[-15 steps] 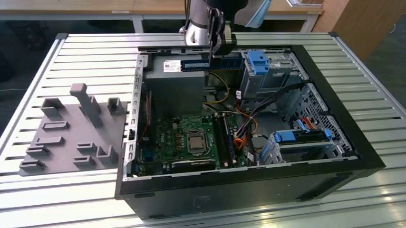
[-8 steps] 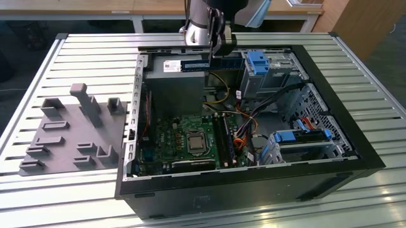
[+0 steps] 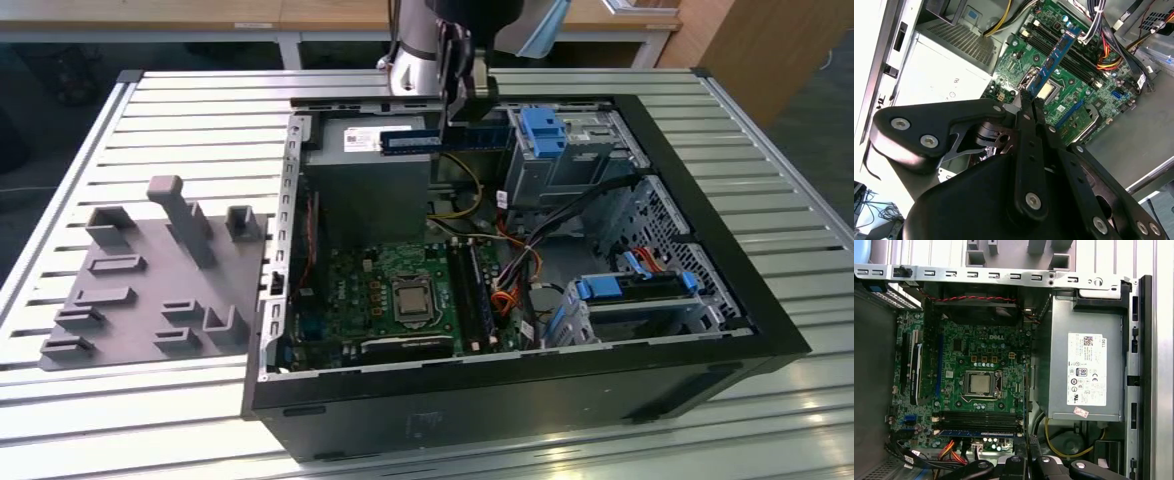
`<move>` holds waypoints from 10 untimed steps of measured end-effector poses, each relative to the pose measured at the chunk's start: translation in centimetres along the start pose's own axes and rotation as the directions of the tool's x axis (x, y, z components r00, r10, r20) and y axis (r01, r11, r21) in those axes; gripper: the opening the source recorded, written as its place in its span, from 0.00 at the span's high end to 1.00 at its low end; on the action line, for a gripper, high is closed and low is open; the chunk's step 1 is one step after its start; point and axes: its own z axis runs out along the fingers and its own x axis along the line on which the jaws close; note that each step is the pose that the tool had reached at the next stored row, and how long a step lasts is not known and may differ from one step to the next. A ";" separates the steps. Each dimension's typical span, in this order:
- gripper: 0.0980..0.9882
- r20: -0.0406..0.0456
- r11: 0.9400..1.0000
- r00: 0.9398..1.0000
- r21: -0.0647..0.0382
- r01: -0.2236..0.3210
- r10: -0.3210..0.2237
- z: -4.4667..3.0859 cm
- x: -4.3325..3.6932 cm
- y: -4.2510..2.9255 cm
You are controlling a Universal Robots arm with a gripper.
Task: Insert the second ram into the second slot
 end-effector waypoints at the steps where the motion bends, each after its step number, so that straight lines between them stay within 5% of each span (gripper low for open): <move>1: 0.96 0.000 1.000 1.000 0.000 0.000 0.000 0.00 0.09 0.01; 10: 0.96 0.000 1.000 1.000 0.000 0.000 0.000 0.02 0.57 0.02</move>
